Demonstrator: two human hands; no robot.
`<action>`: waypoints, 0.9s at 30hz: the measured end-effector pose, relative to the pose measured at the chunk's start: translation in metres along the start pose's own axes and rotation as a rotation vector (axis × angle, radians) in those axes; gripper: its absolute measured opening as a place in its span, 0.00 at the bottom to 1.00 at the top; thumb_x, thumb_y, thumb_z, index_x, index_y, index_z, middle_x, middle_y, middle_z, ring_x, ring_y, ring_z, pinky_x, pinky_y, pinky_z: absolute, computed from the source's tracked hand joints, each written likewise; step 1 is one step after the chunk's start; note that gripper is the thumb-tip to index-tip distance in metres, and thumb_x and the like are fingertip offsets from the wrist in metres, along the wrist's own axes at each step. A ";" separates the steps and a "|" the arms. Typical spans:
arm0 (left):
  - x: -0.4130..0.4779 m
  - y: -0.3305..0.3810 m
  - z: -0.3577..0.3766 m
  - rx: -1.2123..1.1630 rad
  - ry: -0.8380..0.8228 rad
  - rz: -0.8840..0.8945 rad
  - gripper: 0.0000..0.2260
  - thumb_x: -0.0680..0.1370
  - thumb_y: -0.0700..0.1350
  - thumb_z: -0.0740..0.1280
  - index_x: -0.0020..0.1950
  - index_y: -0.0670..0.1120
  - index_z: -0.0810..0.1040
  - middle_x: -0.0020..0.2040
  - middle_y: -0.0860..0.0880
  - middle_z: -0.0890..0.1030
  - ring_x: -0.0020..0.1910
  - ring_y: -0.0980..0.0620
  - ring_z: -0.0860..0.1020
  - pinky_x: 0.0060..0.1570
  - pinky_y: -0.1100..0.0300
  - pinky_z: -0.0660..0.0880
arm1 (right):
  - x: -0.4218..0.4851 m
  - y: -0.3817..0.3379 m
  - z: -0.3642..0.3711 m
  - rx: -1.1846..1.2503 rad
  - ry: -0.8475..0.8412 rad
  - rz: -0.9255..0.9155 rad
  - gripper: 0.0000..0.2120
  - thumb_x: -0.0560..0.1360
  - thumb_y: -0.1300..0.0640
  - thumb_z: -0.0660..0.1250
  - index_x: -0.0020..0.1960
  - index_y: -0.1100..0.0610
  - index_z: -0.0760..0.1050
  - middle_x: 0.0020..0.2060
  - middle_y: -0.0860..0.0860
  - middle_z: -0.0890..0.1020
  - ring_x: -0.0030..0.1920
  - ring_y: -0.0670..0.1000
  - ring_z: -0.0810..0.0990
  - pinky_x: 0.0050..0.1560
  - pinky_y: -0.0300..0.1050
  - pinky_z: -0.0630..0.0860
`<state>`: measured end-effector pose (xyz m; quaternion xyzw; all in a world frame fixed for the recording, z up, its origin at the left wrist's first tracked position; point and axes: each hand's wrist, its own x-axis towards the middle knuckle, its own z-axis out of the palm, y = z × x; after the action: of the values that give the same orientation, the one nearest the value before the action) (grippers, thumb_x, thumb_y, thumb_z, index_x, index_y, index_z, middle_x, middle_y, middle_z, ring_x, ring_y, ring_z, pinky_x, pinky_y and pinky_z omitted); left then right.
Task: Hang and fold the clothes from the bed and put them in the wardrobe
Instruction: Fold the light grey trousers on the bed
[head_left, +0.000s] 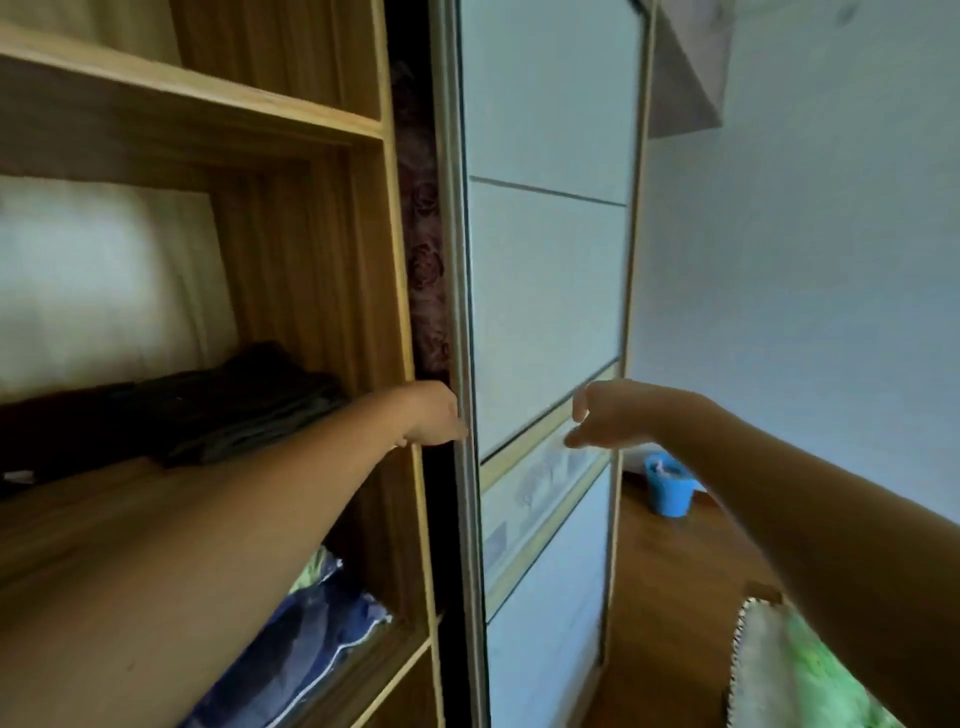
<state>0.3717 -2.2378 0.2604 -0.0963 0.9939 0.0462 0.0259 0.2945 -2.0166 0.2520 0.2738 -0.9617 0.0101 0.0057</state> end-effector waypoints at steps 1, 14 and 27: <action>0.008 0.019 0.004 -0.003 -0.013 0.041 0.17 0.82 0.53 0.62 0.61 0.40 0.78 0.56 0.44 0.79 0.51 0.43 0.80 0.47 0.53 0.78 | -0.007 0.020 0.002 -0.005 -0.006 0.051 0.24 0.78 0.42 0.67 0.67 0.56 0.75 0.66 0.54 0.77 0.66 0.56 0.75 0.63 0.48 0.71; 0.153 0.170 0.059 0.139 -0.077 0.372 0.22 0.83 0.54 0.60 0.73 0.43 0.71 0.71 0.44 0.72 0.65 0.45 0.75 0.56 0.56 0.72 | -0.009 0.203 0.047 0.010 -0.135 0.460 0.25 0.78 0.40 0.66 0.67 0.55 0.74 0.64 0.53 0.78 0.62 0.56 0.76 0.64 0.53 0.74; 0.402 0.303 0.096 0.075 -0.133 0.487 0.11 0.80 0.51 0.63 0.48 0.43 0.73 0.44 0.47 0.77 0.42 0.51 0.75 0.41 0.59 0.69 | 0.147 0.376 0.065 0.042 -0.208 0.555 0.26 0.80 0.41 0.64 0.72 0.56 0.71 0.67 0.53 0.76 0.64 0.56 0.75 0.64 0.52 0.73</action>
<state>-0.0769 -2.0081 0.1675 0.1504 0.9849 0.0202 0.0830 -0.0283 -1.7760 0.1838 0.0000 -0.9948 0.0032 -0.1014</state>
